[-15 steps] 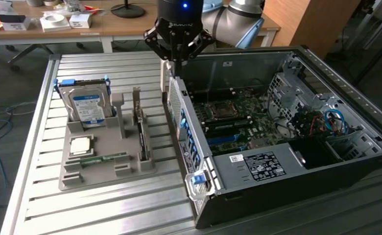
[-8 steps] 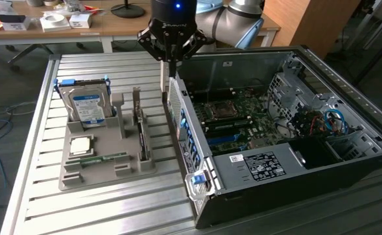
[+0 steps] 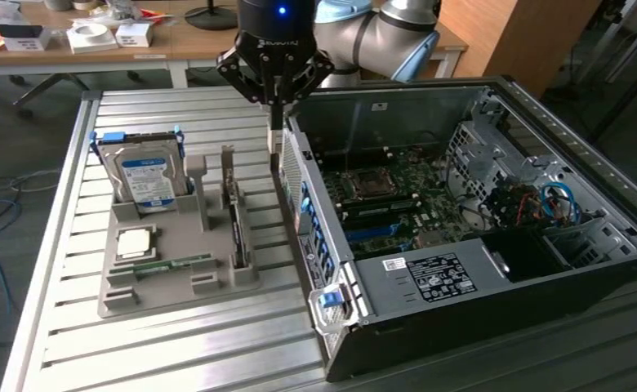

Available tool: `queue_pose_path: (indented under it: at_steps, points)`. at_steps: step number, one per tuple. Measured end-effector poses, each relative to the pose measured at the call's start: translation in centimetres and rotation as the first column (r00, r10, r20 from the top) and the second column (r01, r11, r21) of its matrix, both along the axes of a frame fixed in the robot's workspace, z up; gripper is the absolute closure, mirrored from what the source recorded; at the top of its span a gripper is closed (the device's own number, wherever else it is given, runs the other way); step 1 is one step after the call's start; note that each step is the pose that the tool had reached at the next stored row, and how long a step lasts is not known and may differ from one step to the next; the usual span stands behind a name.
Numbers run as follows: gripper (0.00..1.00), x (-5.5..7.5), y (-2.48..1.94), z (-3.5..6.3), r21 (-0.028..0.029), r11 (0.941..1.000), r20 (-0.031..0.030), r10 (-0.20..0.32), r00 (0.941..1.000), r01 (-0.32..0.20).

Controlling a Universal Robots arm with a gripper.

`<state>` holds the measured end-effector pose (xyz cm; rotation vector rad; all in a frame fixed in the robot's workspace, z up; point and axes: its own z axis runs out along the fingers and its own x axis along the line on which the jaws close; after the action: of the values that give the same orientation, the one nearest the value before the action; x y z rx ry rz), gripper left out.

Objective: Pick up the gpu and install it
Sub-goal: 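Reach for the gpu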

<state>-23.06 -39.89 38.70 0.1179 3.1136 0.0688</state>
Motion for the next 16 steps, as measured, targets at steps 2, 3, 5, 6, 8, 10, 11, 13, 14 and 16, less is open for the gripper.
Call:
queue_pose_path:
  at_steps: [2, 3, 5, 6, 8, 10, 11, 13, 14, 16]
  points:
    - [0.89, -0.3, 0.00, -0.02, 0.0000, 1.0000, 0.0000, 0.000, 1.0000, 0.000]
    - [0.89, -0.5, 0.00, -0.03, 0.0000, 1.0000, 0.0000, 0.000, 1.0000, 0.000]
    - [0.89, -0.9, 0.00, -0.06, 0.0000, 1.0000, 0.0000, -0.001, 1.0000, 0.001]
    - [0.89, -1.0, 0.00, -0.07, 0.0000, 1.0000, 0.0000, -0.001, 1.0000, 0.001]
    - [0.89, -1.4, 0.00, -0.09, 0.0000, 1.0000, 0.0000, -0.001, 1.0000, 0.001]
    - [0.89, -1.7, 0.00, -0.12, 0.0000, 1.0000, 0.0001, -0.001, 1.0000, 0.001]
    - [0.89, -1.9, 0.00, -0.13, 0.0001, 1.0000, 0.0001, -0.001, 1.0000, 0.001]
    - [0.89, -2.2, 0.00, -0.15, 0.0000, 1.0000, 0.0001, -0.001, 1.0000, 0.001]
    - [0.89, -2.3, 0.00, -0.17, 0.0000, 1.0000, 0.0000, -0.001, 1.0000, 0.001]
    - [0.89, -2.6, 0.00, -0.19, 0.0000, 1.0000, 0.0000, -0.001, 1.0000, 0.001]
